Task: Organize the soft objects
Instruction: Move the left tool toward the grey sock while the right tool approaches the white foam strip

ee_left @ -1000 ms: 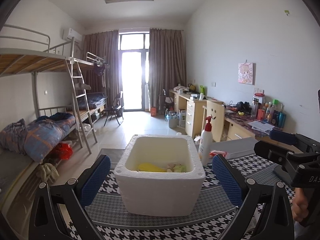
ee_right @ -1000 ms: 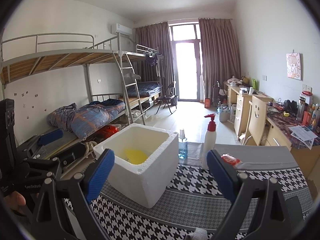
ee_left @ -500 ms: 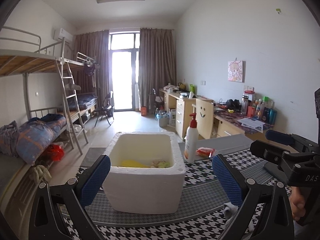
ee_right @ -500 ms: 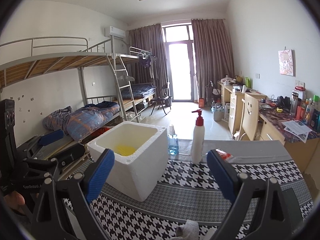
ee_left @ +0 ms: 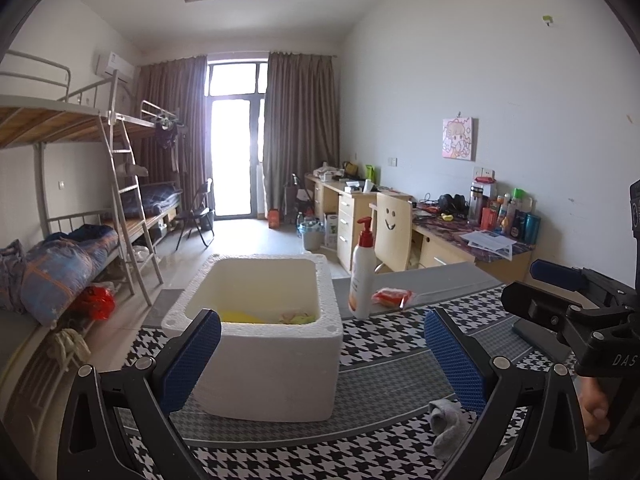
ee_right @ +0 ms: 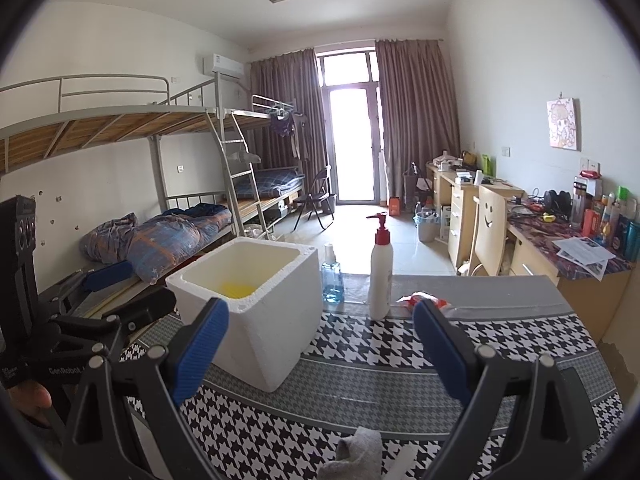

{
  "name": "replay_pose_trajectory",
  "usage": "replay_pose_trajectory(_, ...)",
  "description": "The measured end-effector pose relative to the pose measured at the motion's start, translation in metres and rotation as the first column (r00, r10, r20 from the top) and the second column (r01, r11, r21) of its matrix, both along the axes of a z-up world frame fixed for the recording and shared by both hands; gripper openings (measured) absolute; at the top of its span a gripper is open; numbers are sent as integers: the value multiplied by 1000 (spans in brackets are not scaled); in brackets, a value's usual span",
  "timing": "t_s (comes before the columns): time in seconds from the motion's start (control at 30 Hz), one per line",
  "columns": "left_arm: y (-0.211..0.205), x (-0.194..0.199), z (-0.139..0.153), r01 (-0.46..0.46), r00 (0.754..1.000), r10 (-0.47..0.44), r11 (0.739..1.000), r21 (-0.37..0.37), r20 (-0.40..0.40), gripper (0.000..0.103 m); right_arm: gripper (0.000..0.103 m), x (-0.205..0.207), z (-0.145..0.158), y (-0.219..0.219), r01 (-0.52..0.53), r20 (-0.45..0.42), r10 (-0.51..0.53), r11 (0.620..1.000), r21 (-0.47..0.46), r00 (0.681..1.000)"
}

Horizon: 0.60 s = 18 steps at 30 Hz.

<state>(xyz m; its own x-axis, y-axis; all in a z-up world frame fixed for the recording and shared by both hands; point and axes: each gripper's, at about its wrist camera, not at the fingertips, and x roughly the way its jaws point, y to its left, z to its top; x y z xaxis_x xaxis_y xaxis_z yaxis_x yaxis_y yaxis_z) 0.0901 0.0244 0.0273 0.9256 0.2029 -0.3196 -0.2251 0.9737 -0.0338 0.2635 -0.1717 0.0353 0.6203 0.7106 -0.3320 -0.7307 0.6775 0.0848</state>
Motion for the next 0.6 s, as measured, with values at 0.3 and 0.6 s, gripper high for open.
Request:
replay_pose_trajectory(0.3,-9,4,-5,28,1000,-28,1000,-11,-10,102,96,0,-11,-12,19,-16,-19,1000,-5,1000)
replay_pose_trajectory(0.6,-15,7,-12,46,999,-47,999,-26,-24,102,96,0,-18,-19,34,-23,-35,999,-10,999)
